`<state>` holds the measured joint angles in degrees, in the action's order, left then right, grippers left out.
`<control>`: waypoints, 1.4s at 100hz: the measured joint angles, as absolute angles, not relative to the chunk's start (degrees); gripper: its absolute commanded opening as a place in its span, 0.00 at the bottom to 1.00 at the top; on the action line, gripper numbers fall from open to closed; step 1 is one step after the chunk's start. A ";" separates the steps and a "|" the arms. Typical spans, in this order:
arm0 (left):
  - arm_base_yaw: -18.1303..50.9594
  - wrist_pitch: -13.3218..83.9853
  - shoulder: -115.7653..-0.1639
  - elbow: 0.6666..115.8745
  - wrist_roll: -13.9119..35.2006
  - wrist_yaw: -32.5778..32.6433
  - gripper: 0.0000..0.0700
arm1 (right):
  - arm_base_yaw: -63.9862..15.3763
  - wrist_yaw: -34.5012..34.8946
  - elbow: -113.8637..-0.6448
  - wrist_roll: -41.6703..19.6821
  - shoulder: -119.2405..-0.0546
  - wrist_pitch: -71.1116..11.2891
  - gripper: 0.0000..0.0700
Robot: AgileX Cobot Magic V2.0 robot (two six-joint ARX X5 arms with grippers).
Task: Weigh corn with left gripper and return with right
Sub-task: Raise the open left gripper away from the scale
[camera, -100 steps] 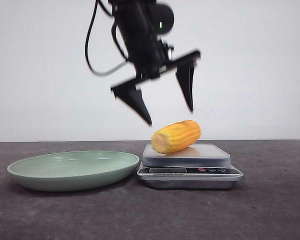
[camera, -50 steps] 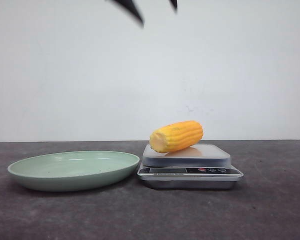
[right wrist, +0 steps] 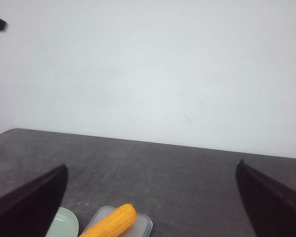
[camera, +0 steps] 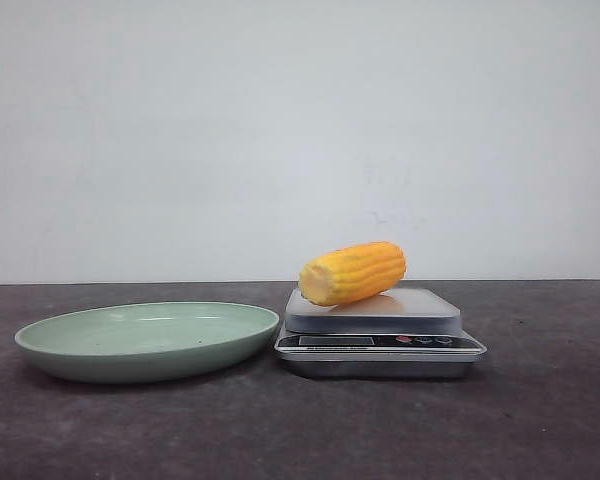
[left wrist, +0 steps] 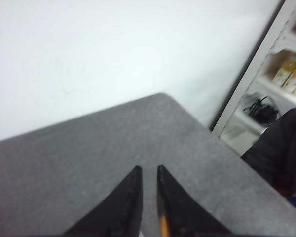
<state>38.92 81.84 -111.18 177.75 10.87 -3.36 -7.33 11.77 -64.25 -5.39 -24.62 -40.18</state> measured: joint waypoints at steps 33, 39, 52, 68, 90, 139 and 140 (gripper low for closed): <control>38.92 81.87 -90.74 170.01 8.45 -2.66 0.01 | -7.33 12.01 -64.25 -5.39 -26.22 -41.17 1.00; 38.92 81.87 -86.30 165.03 7.01 0.03 0.01 | -7.33 12.08 -64.25 -5.41 -26.79 -41.17 1.00; 38.92 81.87 -76.31 150.04 4.34 8.23 0.01 | -7.33 13.98 -64.25 -6.13 -28.23 -40.84 1.00; 38.92 81.89 -63.83 129.03 4.01 10.13 0.01 | -7.33 18.11 -64.25 -9.23 -30.89 -37.82 1.00; 38.94 81.89 -49.25 111.18 4.10 11.40 0.01 | -7.42 22.76 -64.25 -14.76 -36.38 -30.68 0.92; 38.92 81.91 -38.48 106.65 6.09 12.95 0.01 | -26.83 10.50 -69.73 -24.32 -58.98 -20.82 0.92; 38.94 81.91 -38.41 106.65 6.11 12.95 0.01 | -27.51 9.98 -70.11 -24.34 -59.66 -20.97 0.92</control>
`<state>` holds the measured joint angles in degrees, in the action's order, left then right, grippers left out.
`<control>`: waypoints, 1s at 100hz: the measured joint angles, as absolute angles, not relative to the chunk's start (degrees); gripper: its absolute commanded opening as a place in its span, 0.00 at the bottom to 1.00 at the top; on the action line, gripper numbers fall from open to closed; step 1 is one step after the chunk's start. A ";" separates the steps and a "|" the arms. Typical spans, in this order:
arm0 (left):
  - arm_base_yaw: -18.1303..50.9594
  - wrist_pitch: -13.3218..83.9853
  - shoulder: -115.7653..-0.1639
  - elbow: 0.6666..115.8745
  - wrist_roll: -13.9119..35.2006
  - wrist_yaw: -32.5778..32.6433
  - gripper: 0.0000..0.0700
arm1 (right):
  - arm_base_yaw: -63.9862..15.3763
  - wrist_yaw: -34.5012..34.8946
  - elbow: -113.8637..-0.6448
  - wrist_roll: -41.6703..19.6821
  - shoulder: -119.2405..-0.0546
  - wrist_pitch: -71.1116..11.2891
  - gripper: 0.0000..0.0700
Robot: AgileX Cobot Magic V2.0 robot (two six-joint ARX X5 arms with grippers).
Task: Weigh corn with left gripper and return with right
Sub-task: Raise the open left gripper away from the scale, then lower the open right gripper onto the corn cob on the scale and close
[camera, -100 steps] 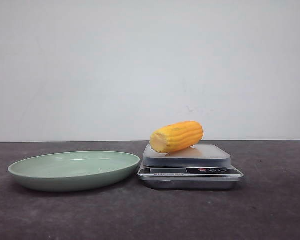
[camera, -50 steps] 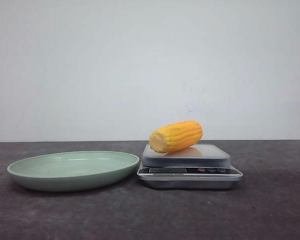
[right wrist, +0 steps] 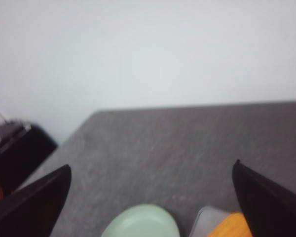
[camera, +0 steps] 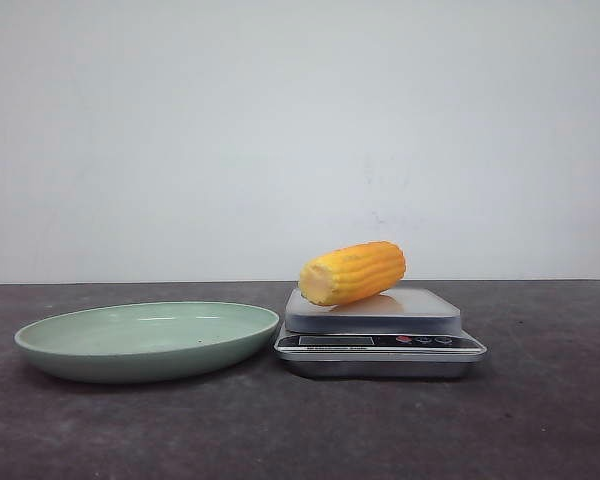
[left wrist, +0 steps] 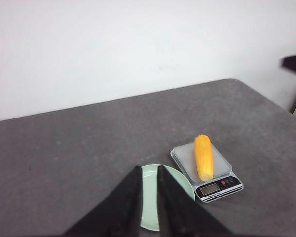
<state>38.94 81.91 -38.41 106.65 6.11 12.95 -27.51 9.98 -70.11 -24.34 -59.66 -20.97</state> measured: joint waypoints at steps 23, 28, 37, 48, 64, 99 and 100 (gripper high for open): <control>38.92 81.91 -38.22 106.65 6.17 11.86 0.01 | -36.40 -3.62 -82.11 -24.62 -76.77 -32.05 0.92; 38.98 81.91 -38.22 106.65 6.20 11.22 0.01 | -36.27 -3.92 -85.01 -25.87 -80.95 -36.29 0.92; 39.03 81.91 -38.22 106.65 6.17 10.55 0.01 | -35.16 -3.49 -89.38 -27.92 -88.55 -44.14 0.92; 39.03 81.91 -38.22 106.65 6.17 10.57 0.01 | -34.37 -3.18 -92.29 -29.02 -97.01 -50.04 0.92; 39.03 81.91 -38.22 106.65 6.20 10.55 0.01 | -34.48 -2.98 -92.49 -31.38 -105.03 -52.07 0.92; 39.03 81.91 -38.11 106.65 6.26 8.99 0.01 | -34.33 -0.60 -92.55 -34.79 -110.21 -52.95 0.47; 39.03 81.91 -38.11 106.65 6.31 8.99 0.01 | -34.28 -0.51 -92.55 -34.81 -110.32 -52.99 0.46</control>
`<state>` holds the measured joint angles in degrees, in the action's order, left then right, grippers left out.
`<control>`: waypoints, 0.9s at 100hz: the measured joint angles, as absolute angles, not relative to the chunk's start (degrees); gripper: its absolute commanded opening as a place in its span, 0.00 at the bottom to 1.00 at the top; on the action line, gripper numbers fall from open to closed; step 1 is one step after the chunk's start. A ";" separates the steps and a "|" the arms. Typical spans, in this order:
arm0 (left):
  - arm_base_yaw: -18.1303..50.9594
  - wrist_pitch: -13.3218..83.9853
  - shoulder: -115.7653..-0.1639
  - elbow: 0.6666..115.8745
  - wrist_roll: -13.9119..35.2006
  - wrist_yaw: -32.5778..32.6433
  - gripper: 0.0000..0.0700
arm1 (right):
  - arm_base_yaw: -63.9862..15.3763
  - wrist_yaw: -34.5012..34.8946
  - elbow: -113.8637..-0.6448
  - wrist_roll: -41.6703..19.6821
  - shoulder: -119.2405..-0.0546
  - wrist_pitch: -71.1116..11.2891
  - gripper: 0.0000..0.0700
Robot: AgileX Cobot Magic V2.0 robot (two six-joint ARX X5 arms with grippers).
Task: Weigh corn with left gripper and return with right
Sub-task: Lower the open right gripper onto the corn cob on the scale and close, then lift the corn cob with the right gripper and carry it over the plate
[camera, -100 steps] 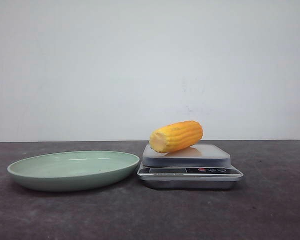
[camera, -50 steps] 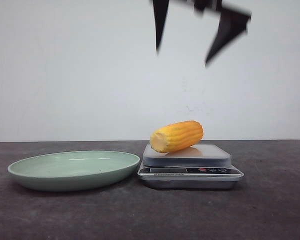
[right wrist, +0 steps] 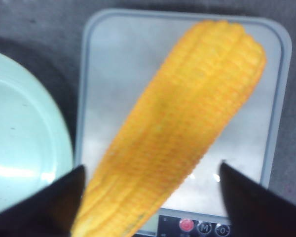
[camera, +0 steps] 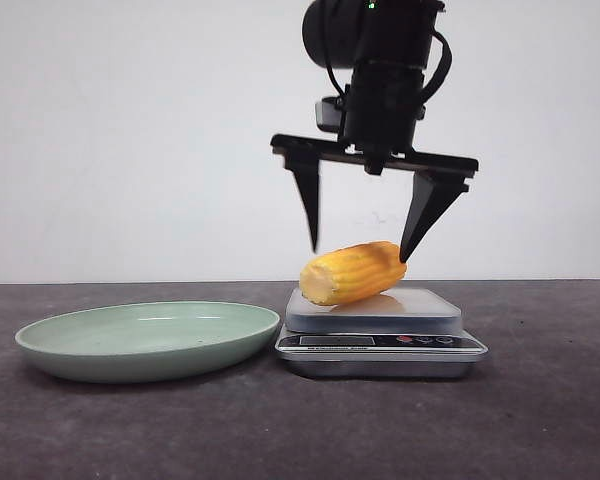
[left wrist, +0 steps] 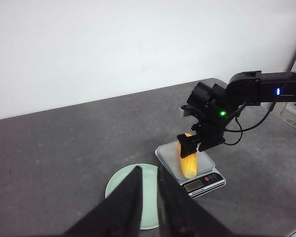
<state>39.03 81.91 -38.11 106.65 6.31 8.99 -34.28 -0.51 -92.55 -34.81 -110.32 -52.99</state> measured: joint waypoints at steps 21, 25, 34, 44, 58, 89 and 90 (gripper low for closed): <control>39.03 81.91 -37.85 106.65 6.66 9.02 0.01 | -34.17 0.67 -92.82 -34.48 -111.07 -52.84 0.00; 39.03 81.91 -37.85 106.65 6.66 9.02 0.01 | -34.20 0.69 -92.90 -33.85 -111.15 -52.75 0.00; 39.03 81.91 -37.85 106.65 6.66 9.02 0.01 | -34.24 0.67 -92.92 -32.08 -111.15 -52.27 0.00; 39.03 81.91 -37.82 106.65 6.66 8.99 0.01 | -34.30 0.43 -92.95 -29.26 -111.13 -50.78 0.00; 39.03 81.91 -37.80 106.65 6.70 9.02 0.01 | -34.33 -1.17 -93.12 -25.23 -108.01 -46.85 0.00; 39.03 81.91 -37.80 106.65 6.68 9.50 0.01 | -38.50 -0.75 -107.66 -19.40 -94.72 -35.66 0.00; 39.03 81.91 -37.80 106.65 6.70 9.61 0.01 | -38.65 -0.47 -108.05 -19.29 -94.72 -35.66 0.00</control>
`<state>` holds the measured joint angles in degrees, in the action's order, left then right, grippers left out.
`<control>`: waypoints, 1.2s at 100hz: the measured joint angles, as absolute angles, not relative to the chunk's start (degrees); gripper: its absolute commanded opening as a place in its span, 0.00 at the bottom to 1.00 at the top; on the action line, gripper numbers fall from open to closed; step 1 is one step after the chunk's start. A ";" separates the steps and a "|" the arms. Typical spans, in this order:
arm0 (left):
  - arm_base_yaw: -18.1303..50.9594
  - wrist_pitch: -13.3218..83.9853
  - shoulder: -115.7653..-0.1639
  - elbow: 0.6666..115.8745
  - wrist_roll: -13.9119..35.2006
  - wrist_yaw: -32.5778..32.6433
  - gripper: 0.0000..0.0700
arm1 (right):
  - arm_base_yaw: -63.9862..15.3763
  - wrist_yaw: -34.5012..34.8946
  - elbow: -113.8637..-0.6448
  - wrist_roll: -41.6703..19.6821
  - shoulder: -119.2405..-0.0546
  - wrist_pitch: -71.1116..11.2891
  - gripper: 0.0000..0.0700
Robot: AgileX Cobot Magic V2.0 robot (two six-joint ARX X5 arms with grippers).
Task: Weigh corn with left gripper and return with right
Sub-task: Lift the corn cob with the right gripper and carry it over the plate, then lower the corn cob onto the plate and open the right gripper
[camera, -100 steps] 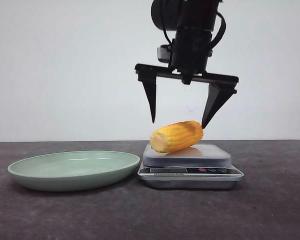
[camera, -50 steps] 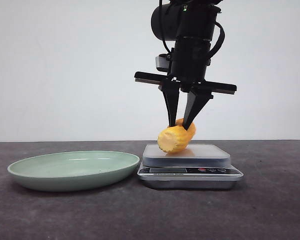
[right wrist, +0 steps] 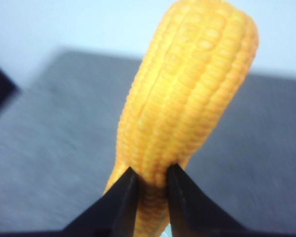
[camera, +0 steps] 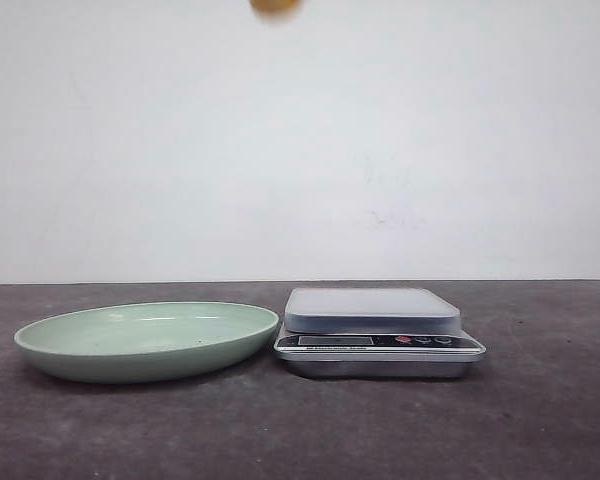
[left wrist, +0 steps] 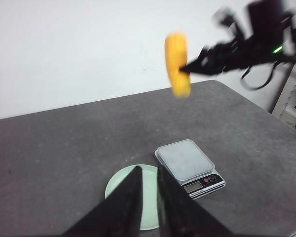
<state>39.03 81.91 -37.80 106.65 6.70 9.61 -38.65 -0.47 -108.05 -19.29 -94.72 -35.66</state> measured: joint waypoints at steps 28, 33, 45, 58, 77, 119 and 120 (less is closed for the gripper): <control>39.03 81.91 -37.80 106.50 6.68 10.59 0.01 | -40.25 4.75 -108.79 -18.37 -99.26 -37.87 0.00; 39.03 81.91 -37.80 106.50 6.68 10.59 0.01 | -40.60 5.54 -108.75 -18.37 -100.33 -38.92 0.00; 39.03 81.91 -37.80 106.48 6.68 10.59 0.01 | -41.69 6.50 -108.75 -18.35 -103.22 -41.43 0.00; 39.03 81.91 -37.80 106.48 6.68 10.59 0.01 | -42.57 7.29 -108.71 -18.35 -107.46 -43.77 0.00; 39.03 81.91 -37.80 106.48 6.81 10.57 0.01 | -43.57 8.16 -108.55 -18.26 -111.72 -44.60 0.00; 39.03 81.91 -37.80 106.48 6.85 10.57 0.01 | -44.64 9.02 -108.55 -18.24 -115.92 -46.50 0.00; 39.03 81.91 -37.80 106.48 6.85 10.57 0.01 | -44.62 9.04 -108.55 -18.26 -115.96 -46.50 0.00</control>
